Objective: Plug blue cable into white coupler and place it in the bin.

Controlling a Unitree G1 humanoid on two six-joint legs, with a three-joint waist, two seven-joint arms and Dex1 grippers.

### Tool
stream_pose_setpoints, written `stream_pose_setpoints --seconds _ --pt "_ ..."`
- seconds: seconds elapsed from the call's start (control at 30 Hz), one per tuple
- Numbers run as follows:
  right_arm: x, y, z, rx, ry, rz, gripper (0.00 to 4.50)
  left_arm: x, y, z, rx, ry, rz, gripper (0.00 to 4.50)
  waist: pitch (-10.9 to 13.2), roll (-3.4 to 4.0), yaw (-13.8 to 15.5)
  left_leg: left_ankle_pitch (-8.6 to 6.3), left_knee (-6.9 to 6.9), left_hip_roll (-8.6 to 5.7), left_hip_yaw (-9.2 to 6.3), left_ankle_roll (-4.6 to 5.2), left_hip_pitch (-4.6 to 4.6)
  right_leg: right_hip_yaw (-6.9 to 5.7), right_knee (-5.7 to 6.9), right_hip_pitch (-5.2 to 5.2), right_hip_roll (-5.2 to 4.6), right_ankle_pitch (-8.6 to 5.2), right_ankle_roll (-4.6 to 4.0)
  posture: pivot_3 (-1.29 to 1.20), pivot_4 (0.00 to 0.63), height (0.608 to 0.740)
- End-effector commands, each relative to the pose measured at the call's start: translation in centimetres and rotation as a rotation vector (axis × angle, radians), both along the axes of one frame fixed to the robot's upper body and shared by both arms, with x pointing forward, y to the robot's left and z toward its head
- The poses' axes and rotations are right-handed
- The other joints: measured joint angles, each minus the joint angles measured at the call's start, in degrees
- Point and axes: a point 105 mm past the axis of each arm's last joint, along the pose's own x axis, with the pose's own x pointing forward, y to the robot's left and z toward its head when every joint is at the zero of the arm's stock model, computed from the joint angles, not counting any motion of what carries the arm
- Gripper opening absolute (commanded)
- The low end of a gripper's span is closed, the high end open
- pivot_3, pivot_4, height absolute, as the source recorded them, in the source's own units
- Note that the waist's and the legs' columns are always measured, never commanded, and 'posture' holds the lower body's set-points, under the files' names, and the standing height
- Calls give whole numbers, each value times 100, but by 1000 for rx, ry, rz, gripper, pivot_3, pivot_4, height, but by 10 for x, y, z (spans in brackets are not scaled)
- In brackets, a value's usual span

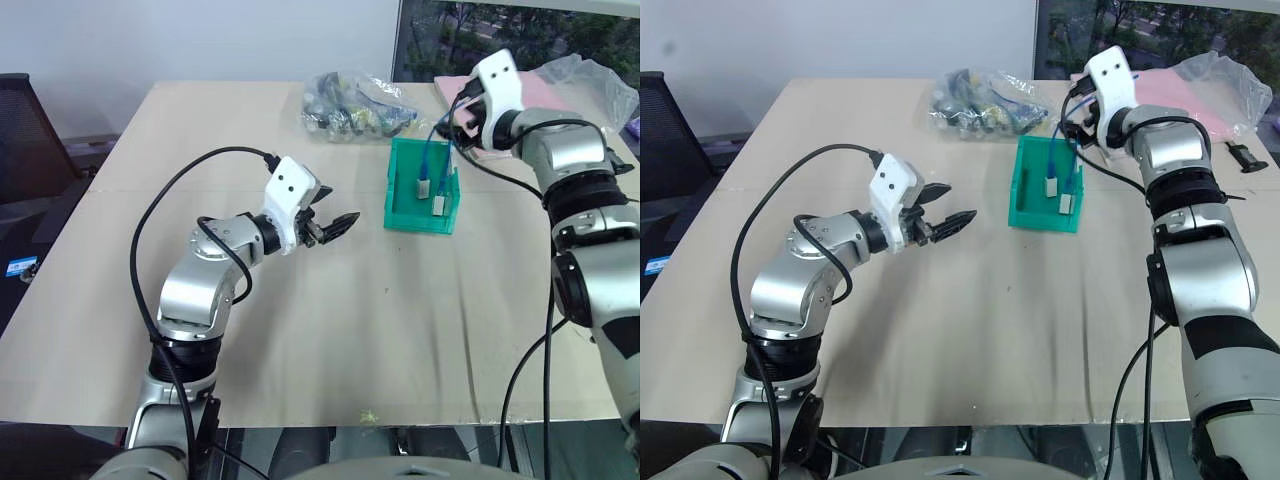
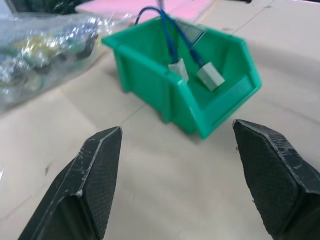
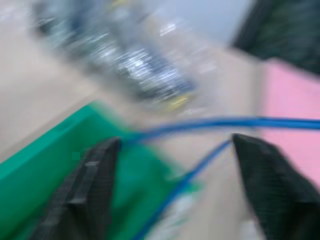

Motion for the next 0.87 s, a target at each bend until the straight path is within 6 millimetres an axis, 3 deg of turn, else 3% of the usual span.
stream_pose_setpoints --seconds 0.03,0.17,0.27,0.37,0.47,0.53,0.63,0.7,0.87 --pt "-4 -30 26 10 -104 -67 4405 -9 -2 11 -13 -56 -24 3600 0 0 14 0 0 -1 1 0 0 1 0 0 -1 0 0 0 150 740" --pt "-33 -41 2 -63 -73 88 4405 -16 5 7 9 -74 -19 3600 0 0 62 0 6 -2 -8 0 -18 -5 -3 0 -7 0 0 0 150 740" --pt "-66 -39 -11 37 -105 175 4405 -23 12 -2 68 -107 10 3600 -1 2 36 0 16 3 -15 0 -49 -5 2 -24 -7 1 1 0 150 740" --pt "-105 -39 -20 91 -248 243 4405 -33 17 -13 64 -111 29 3600 -1 5 17 0 16 13 -9 0 -62 7 7 -44 -7 1 2 0 150 740" --pt "-146 -41 -57 264 -122 339 4405 -47 27 -35 6 -67 66 3600 -2 9 34 -1 17 18 -9 1 -60 6 6 -47 -6 1 2 0 150 740" --pt "-159 -47 -75 347 -61 328 4405 -54 34 -47 -13 -45 99 3600 -7 4 42 -2 14 17 -9 4 -58 7 5 -45 -7 1 2 0 150 740" --pt "-180 -55 -116 315 43 303 4405 -59 52 -68 -16 -40 184 3600 -6 3 61 -17 17 12 -10 29 -35 10 0 -27 -22 1 1 0 150 740" --pt "-190 -60 -138 310 102 288 4405 -65 60 -84 -9 -7 207 3600 4 13 62 -18 13 8 -8 31 29 11 -2 35 -28 0 -2 0 150 740" --pt "-201 -71 -164 194 142 269 4405 -84 60 -107 15 65 170 3600 5 15 23 -19 5 3 23 32 101 29 2 82 -5 -2 -4 0 150 740"
